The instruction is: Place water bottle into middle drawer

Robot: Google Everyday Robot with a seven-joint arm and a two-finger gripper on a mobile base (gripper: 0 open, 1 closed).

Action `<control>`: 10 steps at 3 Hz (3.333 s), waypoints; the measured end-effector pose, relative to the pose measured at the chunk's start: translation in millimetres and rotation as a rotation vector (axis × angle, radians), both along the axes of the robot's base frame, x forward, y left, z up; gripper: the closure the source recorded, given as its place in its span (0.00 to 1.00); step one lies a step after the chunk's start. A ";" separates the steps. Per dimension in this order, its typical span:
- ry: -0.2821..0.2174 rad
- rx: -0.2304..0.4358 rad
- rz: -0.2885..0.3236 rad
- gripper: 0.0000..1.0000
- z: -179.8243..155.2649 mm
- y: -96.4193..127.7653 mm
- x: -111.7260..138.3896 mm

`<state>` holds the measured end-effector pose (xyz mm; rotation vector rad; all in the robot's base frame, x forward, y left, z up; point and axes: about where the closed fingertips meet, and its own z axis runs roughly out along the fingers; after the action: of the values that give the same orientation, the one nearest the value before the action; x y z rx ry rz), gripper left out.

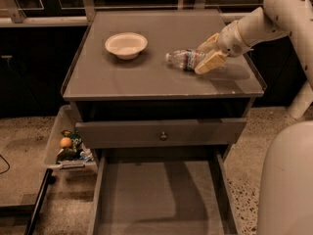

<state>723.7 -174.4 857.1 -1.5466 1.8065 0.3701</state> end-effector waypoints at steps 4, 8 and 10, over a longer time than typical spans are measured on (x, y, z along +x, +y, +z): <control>0.008 -0.007 0.017 1.00 -3.6 4.1 -5.4; -0.071 0.045 0.057 1.00 8.6 -18.3 -101.9; -0.121 0.016 0.055 1.00 -23.9 -27.2 -188.6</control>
Offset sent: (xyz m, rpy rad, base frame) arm 0.0000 0.0000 0.0000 0.0000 0.0000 0.0000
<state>535.1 -201.7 833.3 -1.5762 1.6675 0.3089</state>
